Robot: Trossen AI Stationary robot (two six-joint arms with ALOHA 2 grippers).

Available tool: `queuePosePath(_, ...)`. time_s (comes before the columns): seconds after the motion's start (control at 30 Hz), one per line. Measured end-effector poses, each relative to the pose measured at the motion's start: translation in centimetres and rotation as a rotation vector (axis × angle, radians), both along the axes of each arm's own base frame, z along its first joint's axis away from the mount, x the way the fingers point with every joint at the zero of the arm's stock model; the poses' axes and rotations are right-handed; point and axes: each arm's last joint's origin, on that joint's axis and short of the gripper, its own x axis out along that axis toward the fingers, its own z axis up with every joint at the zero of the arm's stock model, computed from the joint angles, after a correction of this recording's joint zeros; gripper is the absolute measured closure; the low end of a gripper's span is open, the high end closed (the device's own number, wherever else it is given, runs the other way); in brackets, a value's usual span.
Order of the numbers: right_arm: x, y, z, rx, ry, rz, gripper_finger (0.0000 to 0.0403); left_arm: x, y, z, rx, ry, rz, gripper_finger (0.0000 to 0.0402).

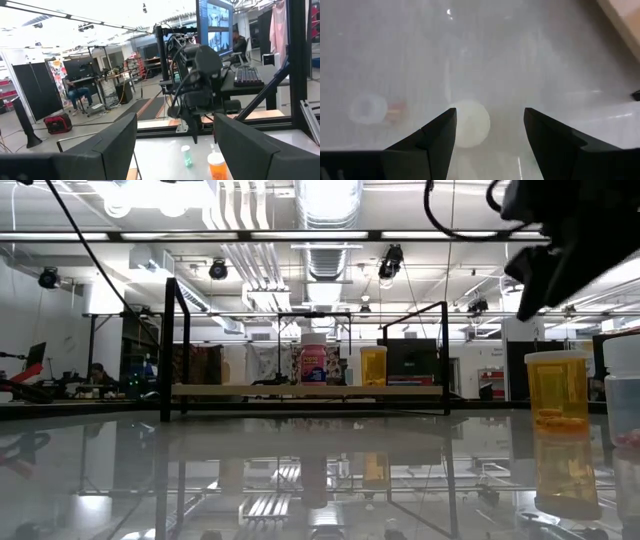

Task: Pick and place medicine bottles onto shelf by color
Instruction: Put the left orange pill bottle on the shelf

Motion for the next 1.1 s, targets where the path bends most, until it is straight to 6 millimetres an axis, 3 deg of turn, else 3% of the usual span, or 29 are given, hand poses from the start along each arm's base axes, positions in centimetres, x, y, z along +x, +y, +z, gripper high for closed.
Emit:
queuePosePath(0.2, -0.6, 0.4, -2.3, -0.003, 0.011, 0.035, 0.0181, 0.0, 0.0, 0.0, 0.0, -0.001, 0.001, 0.0155)
queuePosePath(0.53, -0.4, 1.0, -3.0, 0.017, -0.02, 0.068, 0.0179, -0.1, 0.1, 0.2, -0.008, -0.017, 0.007, 0.0155)
queuePosePath(0.9, 0.4, 1.4, -4.8, -0.009, 0.064, 0.053, 0.0095, -0.1, 0.1, 0.2, -0.008, -0.018, 0.007, 0.0155)
queuePosePath(1.1, 0.8, 1.6, -5.9, -0.029, 0.116, 0.051, 0.0105, -0.1, 0.1, 0.2, -0.001, -0.016, 0.009, 0.0155)
